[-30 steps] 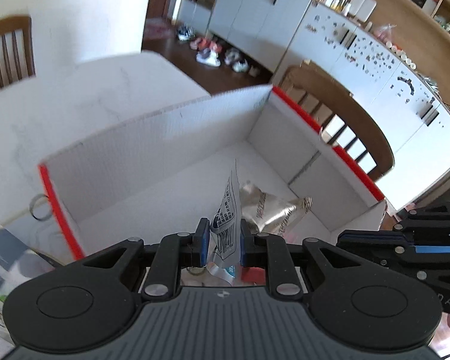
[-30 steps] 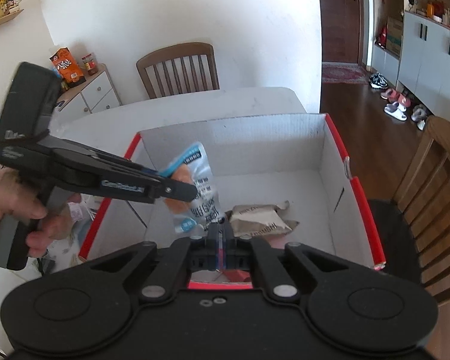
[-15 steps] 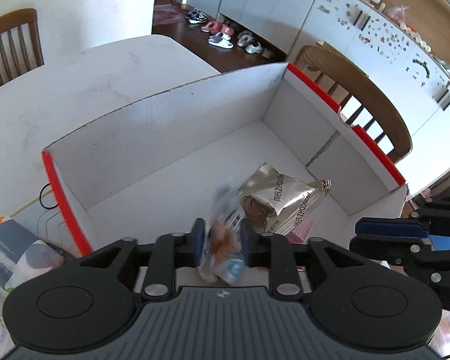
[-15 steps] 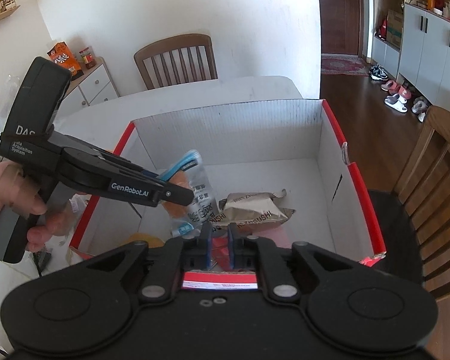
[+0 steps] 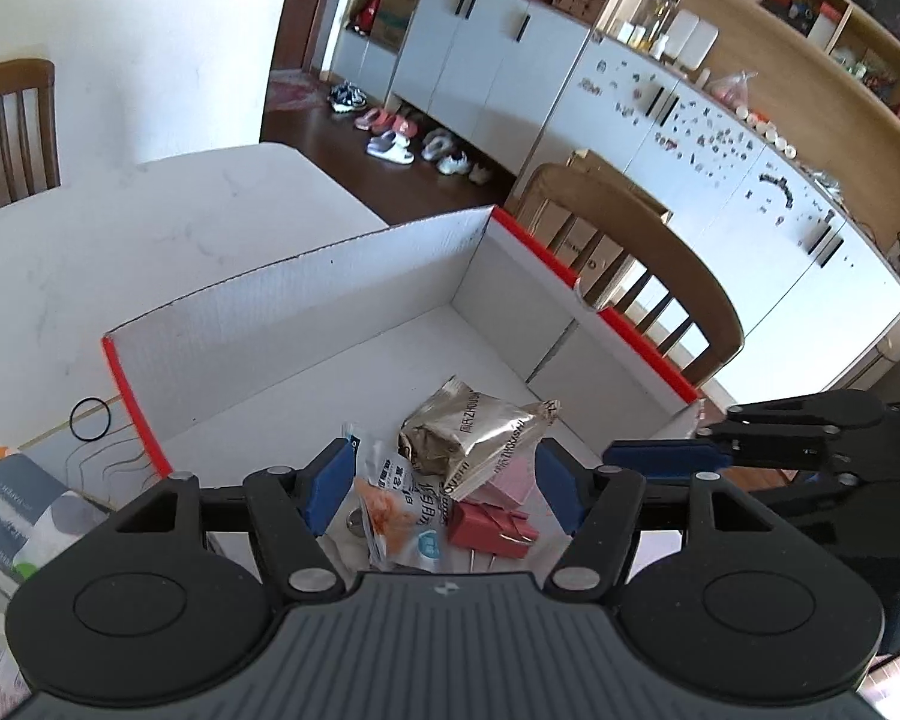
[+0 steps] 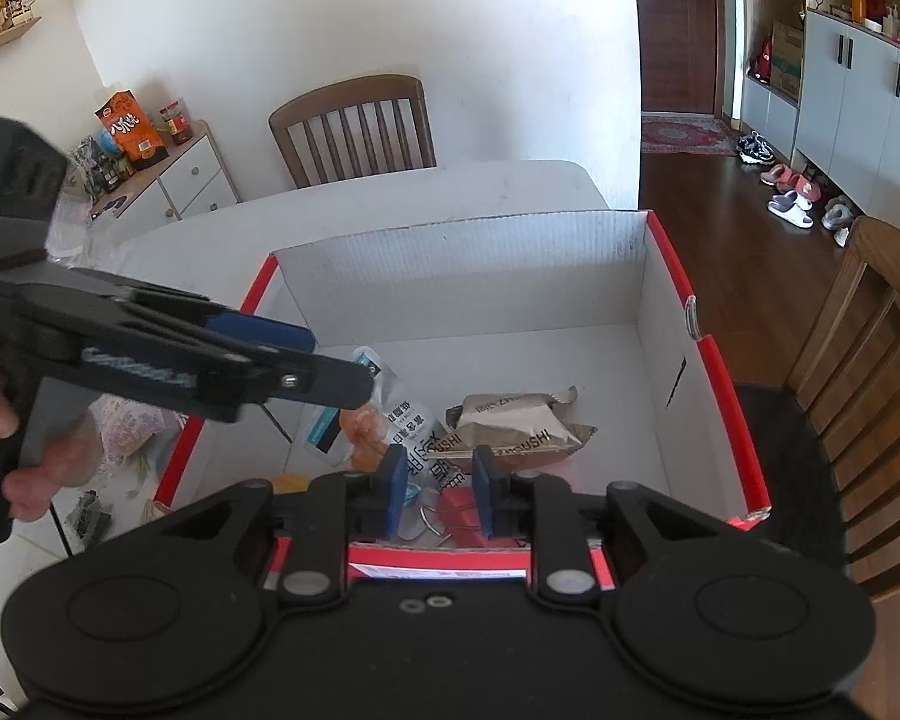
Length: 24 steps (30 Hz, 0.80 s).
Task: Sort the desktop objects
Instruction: 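Open both tools to drop the snack packet and binder clip into the box, then move both tools back from the box toward the remaining items on the mat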
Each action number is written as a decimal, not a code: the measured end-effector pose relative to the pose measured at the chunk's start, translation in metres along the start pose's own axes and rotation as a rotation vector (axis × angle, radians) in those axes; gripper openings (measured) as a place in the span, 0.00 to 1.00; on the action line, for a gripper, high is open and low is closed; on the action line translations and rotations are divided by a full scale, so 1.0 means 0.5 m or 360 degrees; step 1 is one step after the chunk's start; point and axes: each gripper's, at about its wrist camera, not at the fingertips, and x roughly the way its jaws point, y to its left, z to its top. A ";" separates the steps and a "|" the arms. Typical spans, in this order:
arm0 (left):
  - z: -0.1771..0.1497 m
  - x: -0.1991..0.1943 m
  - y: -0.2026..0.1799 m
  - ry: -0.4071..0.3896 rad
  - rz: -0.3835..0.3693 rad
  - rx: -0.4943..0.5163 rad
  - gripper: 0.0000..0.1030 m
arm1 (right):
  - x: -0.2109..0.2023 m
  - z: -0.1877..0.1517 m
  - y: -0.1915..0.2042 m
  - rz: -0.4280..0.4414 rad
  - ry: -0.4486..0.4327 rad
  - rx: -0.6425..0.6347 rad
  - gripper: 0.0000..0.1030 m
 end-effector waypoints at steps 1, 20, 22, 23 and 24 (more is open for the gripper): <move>-0.003 -0.009 -0.002 -0.0019 -0.0002 0.0002 0.64 | -0.001 0.002 0.001 0.0003 0.0000 0.0001 0.24; -0.100 -0.161 -0.008 -0.0264 0.0045 0.0022 0.64 | -0.032 0.006 0.064 0.0020 -0.0069 -0.0051 0.60; -0.110 -0.179 0.002 -0.0281 0.0037 0.0009 0.69 | -0.037 0.003 0.076 0.0020 -0.0085 -0.0060 0.63; -0.115 -0.186 0.007 -0.0291 0.0035 -0.0002 0.71 | -0.038 0.002 0.083 0.0017 -0.0091 -0.0065 0.63; -0.121 -0.194 0.014 -0.0301 0.0037 -0.0016 0.72 | -0.039 0.000 0.090 0.0015 -0.0094 -0.0069 0.64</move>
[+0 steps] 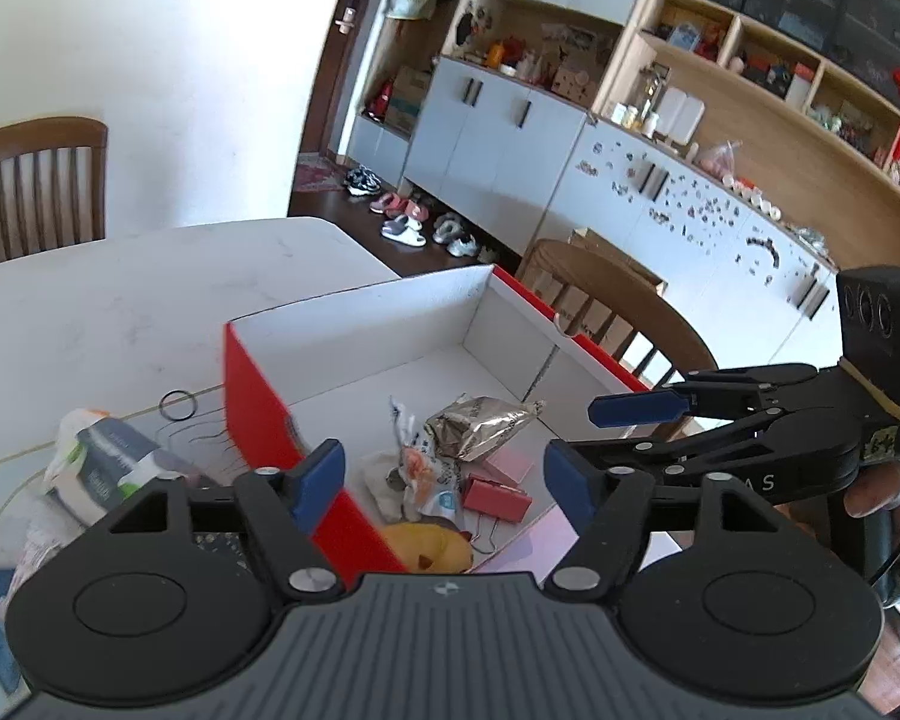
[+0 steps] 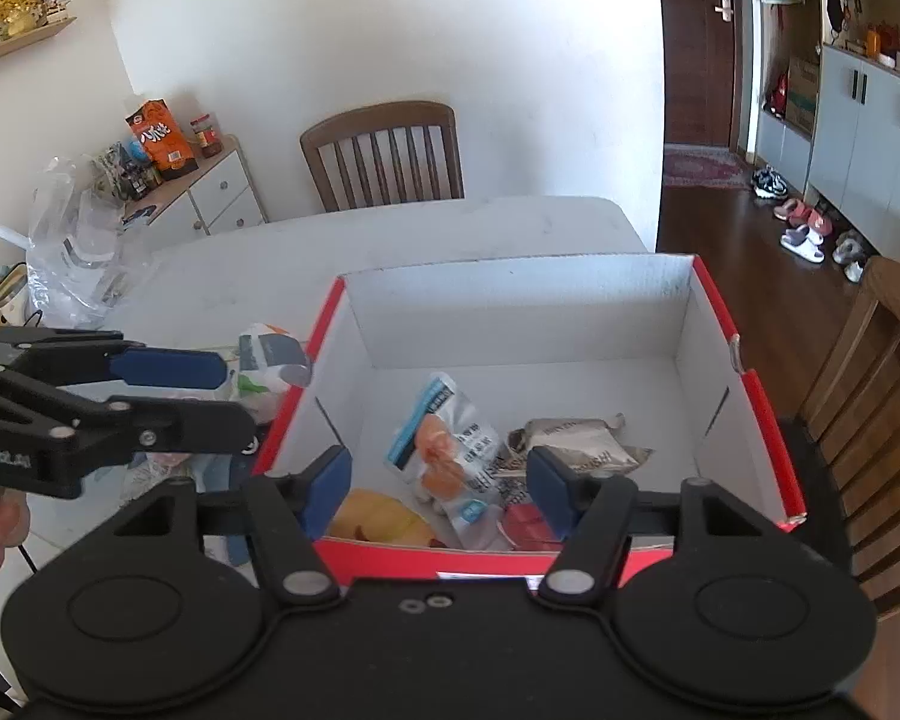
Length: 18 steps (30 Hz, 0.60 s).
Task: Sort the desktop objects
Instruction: 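Move both tools back from the box toward the remaining items on the mat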
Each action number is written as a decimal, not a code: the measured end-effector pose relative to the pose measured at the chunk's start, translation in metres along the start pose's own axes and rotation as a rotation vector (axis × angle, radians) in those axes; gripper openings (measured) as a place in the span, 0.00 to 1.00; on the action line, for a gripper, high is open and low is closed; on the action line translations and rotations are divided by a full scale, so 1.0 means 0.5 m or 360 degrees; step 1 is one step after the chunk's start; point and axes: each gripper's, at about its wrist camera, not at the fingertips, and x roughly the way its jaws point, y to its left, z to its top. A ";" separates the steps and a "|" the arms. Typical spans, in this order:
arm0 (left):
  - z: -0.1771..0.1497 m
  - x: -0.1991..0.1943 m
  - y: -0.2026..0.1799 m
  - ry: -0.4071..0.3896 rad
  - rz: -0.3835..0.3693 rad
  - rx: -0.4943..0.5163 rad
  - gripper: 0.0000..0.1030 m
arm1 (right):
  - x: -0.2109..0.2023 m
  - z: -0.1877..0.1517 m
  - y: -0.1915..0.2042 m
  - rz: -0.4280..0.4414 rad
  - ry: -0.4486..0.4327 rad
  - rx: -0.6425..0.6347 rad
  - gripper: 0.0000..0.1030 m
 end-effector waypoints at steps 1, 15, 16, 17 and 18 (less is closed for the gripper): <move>-0.003 -0.007 0.007 -0.0004 0.0001 -0.0010 0.72 | 0.000 -0.001 0.008 -0.0002 -0.0002 -0.0003 0.65; -0.053 -0.113 0.112 -0.0063 0.0057 -0.0086 0.77 | 0.008 -0.015 0.132 0.0004 -0.0021 0.0032 0.75; -0.057 -0.121 0.119 -0.0065 0.0067 -0.0078 0.84 | 0.008 -0.017 0.142 0.0002 -0.0024 0.0035 0.75; -0.062 -0.131 0.126 -0.0071 0.0078 -0.0066 0.88 | 0.008 -0.018 0.151 0.0002 -0.0027 0.0037 0.76; -0.066 -0.141 0.132 -0.0079 0.0087 -0.0054 0.89 | 0.008 -0.019 0.160 0.0000 -0.0030 0.0038 0.76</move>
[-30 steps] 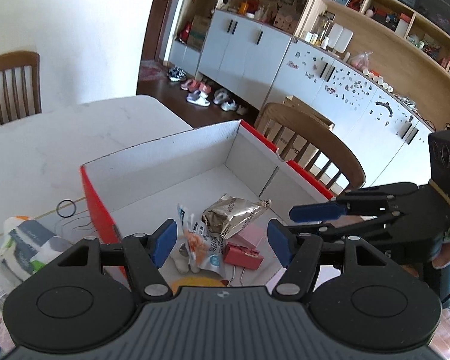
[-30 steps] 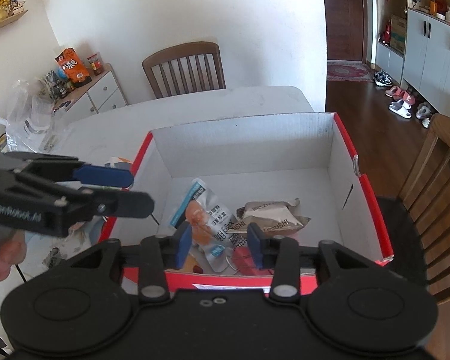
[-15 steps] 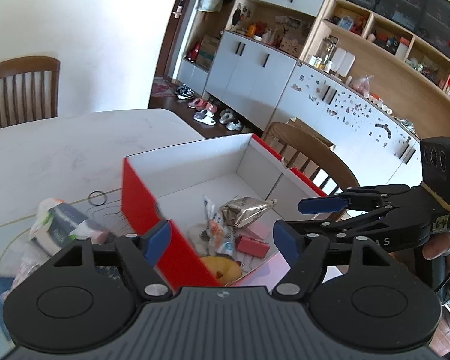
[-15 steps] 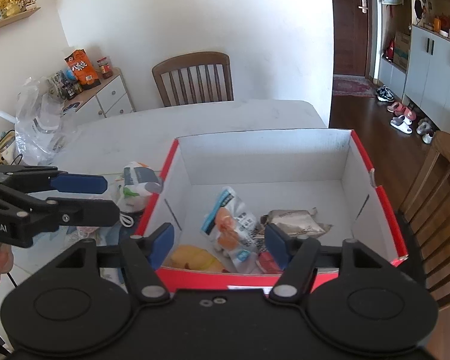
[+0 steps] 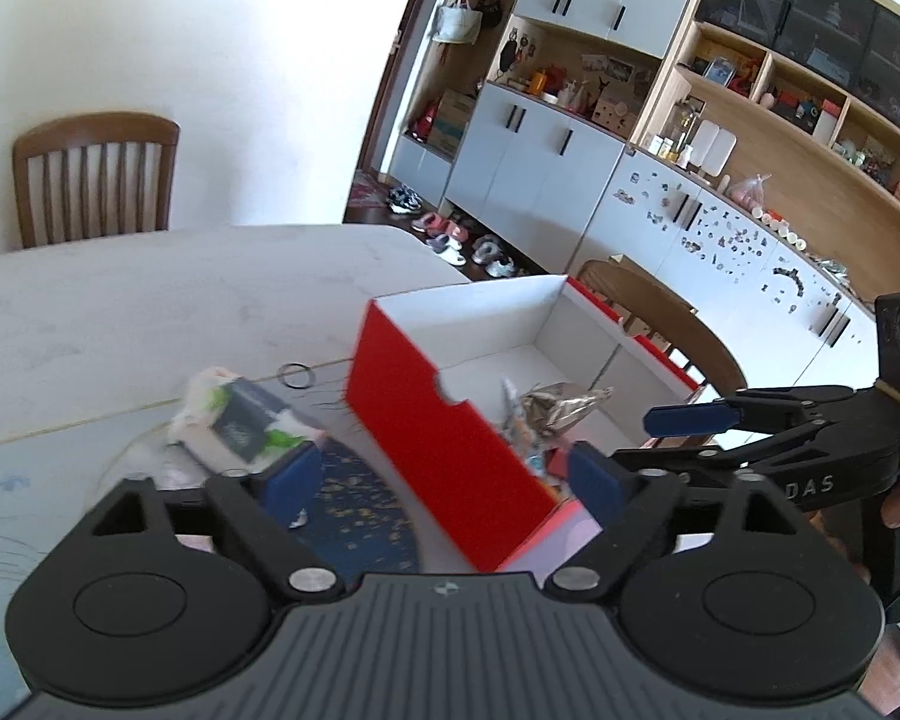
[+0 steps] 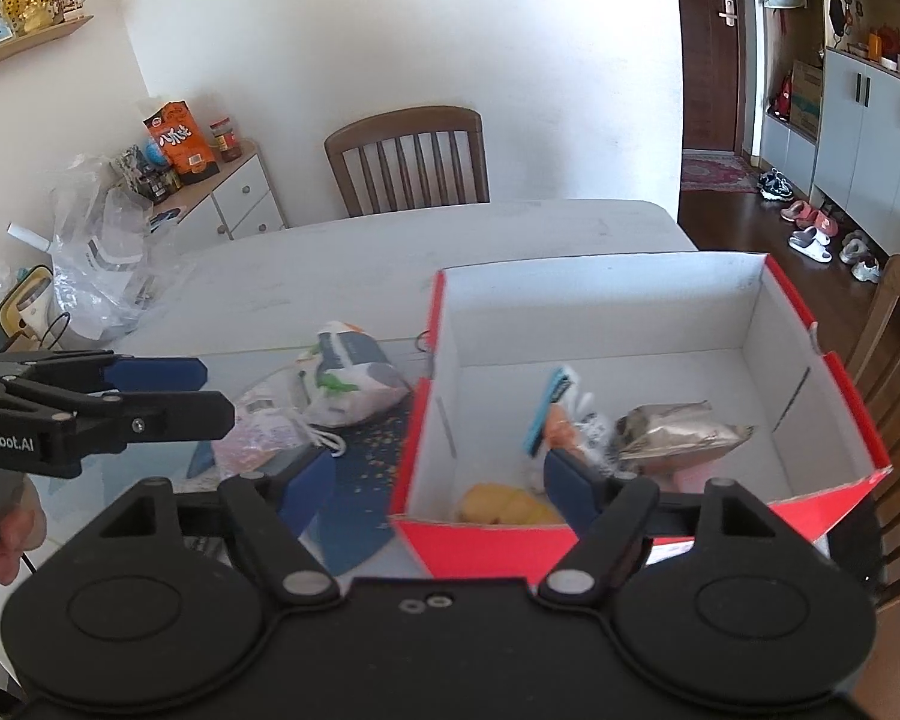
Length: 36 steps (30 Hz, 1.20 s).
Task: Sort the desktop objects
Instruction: 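Move both tools back from the box toward the remaining items on the mat, then grasp the black bag with the left tool while the right tool grasps the pink-white bag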
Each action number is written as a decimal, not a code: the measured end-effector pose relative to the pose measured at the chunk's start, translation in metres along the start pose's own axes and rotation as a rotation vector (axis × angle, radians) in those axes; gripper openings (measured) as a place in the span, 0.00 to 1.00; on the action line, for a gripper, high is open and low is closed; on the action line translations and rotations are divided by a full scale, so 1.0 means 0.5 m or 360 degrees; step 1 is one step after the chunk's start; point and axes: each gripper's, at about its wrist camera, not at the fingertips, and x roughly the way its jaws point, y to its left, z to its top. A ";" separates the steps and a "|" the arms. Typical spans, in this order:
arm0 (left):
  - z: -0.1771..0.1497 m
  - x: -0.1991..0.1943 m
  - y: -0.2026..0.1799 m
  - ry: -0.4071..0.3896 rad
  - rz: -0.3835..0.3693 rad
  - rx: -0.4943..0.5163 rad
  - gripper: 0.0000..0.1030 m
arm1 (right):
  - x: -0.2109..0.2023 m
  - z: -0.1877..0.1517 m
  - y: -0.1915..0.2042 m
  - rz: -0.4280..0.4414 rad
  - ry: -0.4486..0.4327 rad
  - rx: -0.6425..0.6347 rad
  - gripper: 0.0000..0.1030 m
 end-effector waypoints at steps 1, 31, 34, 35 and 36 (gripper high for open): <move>-0.003 -0.009 0.008 -0.0001 0.0004 0.0010 0.89 | 0.000 -0.002 0.010 -0.0003 -0.0003 0.0001 0.77; -0.178 -0.027 0.182 0.0256 0.0026 0.0167 0.94 | 0.148 0.008 0.260 0.0013 0.0026 -0.0166 0.92; -0.193 -0.013 0.180 0.0293 0.0043 0.0199 0.94 | 0.185 0.014 0.269 0.0035 0.0067 -0.0193 0.92; -0.198 -0.008 0.179 0.0305 0.0042 0.0206 0.94 | 0.196 0.015 0.272 0.0042 0.0081 -0.0202 0.92; -0.202 -0.004 0.178 0.0313 0.0040 0.0208 0.94 | 0.208 0.017 0.275 0.0052 0.0094 -0.0212 0.92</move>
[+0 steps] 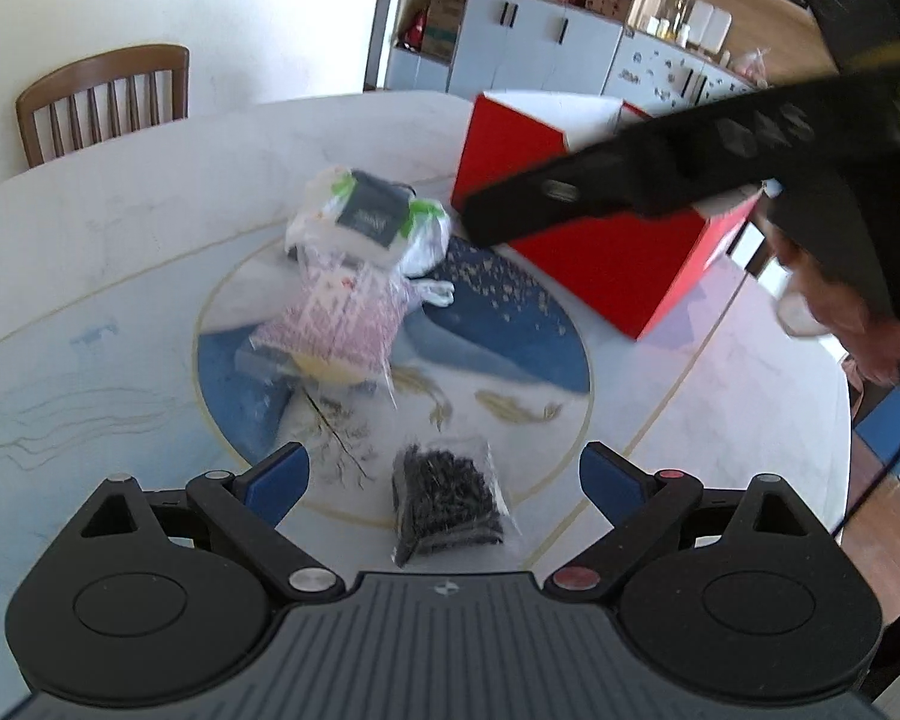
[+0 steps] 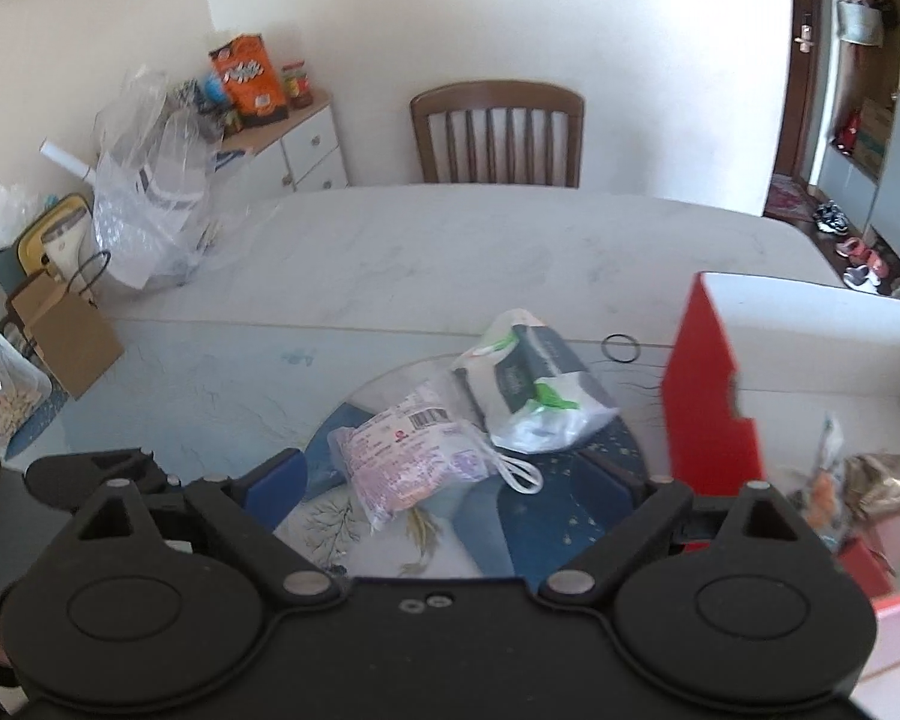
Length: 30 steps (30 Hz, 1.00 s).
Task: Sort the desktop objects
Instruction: 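Grasp the black bag with the left tool while the right tool grasps the pink-white bag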
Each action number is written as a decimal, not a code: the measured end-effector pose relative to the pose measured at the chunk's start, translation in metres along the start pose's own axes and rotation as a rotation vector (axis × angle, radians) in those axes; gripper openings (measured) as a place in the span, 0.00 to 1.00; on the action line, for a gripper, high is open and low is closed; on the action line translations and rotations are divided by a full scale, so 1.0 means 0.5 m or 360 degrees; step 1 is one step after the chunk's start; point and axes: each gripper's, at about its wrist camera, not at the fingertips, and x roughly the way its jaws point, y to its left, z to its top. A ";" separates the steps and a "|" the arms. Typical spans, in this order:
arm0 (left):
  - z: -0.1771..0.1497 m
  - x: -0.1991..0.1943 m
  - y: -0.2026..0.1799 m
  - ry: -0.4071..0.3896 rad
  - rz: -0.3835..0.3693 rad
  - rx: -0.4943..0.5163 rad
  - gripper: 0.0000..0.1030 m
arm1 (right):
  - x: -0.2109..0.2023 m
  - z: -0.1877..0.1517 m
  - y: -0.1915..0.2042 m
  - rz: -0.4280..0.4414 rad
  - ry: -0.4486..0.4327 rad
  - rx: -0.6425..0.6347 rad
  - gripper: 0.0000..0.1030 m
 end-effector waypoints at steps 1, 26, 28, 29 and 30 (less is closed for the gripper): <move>-0.003 0.006 -0.001 0.0011 -0.0007 -0.0002 0.94 | 0.012 0.003 0.002 0.0008 0.0010 -0.0013 0.92; -0.036 0.056 0.007 0.0058 0.0071 -0.0070 0.86 | 0.221 0.008 0.070 -0.0007 0.0269 -0.0427 0.85; -0.037 0.056 0.003 0.0050 0.0082 -0.0051 0.81 | 0.225 0.006 0.073 -0.0029 0.0269 -0.0459 0.84; -0.037 0.057 0.002 0.0050 0.0087 -0.0043 0.77 | 0.228 0.005 0.076 -0.0037 0.0265 -0.0474 0.83; -0.037 0.057 0.000 0.0047 0.0096 -0.0031 0.76 | 0.228 0.005 0.077 -0.0040 0.0258 -0.0483 0.82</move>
